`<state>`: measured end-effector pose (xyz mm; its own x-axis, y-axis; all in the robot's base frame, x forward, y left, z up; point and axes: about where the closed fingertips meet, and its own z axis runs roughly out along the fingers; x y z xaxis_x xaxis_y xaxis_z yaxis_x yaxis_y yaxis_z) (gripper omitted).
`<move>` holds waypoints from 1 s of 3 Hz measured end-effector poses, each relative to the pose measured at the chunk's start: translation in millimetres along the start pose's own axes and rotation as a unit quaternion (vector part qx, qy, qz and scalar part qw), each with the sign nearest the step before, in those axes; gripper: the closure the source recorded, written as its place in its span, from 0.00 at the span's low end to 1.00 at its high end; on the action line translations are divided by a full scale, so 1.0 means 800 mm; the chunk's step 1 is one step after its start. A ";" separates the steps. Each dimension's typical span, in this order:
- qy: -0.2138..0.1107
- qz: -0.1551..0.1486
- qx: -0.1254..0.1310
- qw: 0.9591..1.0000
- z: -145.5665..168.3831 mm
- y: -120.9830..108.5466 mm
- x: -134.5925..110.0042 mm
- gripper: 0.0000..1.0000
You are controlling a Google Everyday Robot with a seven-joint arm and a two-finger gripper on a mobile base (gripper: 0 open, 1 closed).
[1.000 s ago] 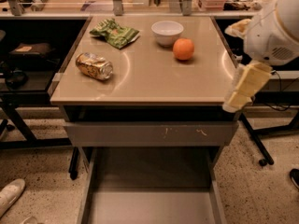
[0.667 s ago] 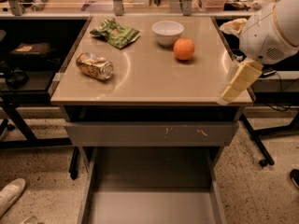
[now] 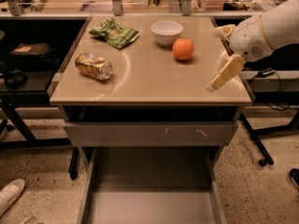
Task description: Place orange into middle drawer
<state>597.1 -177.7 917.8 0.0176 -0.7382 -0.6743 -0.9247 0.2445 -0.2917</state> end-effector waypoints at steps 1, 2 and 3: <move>0.000 0.000 0.000 1.000 0.000 0.000 0.000 0.00; -0.018 0.006 0.012 1.000 0.022 -0.014 0.005 0.00; -0.039 0.015 0.033 0.999 0.059 -0.054 0.017 0.00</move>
Offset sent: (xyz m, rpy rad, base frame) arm 0.0463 0.0078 -0.0278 0.1037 -0.0560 -0.0488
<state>655.4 -168.6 888.8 0.0225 -0.6793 -0.7335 -0.8982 0.3084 -0.3131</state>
